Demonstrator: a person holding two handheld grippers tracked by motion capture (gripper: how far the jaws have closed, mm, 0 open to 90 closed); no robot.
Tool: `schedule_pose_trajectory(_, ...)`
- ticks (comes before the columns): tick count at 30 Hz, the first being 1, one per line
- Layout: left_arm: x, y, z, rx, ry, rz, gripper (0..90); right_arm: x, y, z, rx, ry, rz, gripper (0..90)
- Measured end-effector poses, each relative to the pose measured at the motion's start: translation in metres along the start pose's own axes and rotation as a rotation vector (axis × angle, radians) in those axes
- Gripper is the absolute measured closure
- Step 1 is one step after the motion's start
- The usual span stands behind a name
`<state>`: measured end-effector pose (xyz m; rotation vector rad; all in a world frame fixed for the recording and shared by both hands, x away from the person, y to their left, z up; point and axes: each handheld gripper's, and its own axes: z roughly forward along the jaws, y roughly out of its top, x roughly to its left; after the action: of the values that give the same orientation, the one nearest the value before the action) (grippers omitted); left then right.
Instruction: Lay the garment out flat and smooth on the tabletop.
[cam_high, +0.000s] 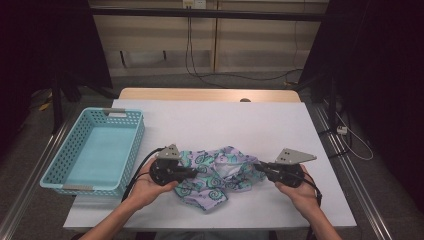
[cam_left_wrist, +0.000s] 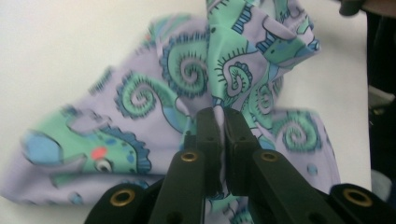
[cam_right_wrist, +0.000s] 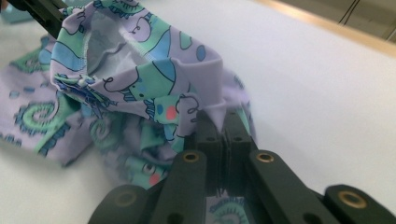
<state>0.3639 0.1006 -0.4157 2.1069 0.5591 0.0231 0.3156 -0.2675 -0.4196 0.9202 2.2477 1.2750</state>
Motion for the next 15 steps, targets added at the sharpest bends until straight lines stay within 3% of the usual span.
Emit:
schedule_pose_trajectory(6, 0.007, 0.025, -0.014, -0.104, 0.066, -0.009, 87.0, -0.013, 0.022, -0.009, -0.077, -0.050, 0.013, 88.3)
schedule_pose_trajectory(7, 0.007, 0.025, -0.014, -0.104, 0.066, -0.009, 87.0, -0.016, 0.026, -0.010, -0.090, -0.059, 0.014, 88.3)
schedule_pose_trajectory(8, 0.011, 0.034, -0.019, -0.139, 0.087, -0.006, 87.1, -0.018, 0.032, -0.012, -0.107, -0.066, 0.012, 88.4)
schedule_pose_trajectory(9, 0.011, 0.034, -0.019, -0.139, 0.087, -0.006, 87.1, -0.020, 0.036, -0.013, -0.116, -0.070, 0.009, 88.4)
schedule_pose_trajectory(10, 0.013, 0.044, -0.023, -0.165, 0.120, 0.003, 87.1, -0.022, 0.042, -0.014, -0.127, -0.077, 0.006, 88.5)
schedule_pose_trajectory(11, 0.015, 0.049, -0.025, -0.184, 0.124, 0.000, 87.1, -0.024, 0.046, -0.014, -0.137, -0.079, 0.003, 88.6)
schedule_pose_trajectory(15, 0.024, 0.065, -0.029, -0.204, 0.173, -0.003, 87.1, -0.032, 0.065, -0.017, -0.156, -0.102, -0.014, 88.8)
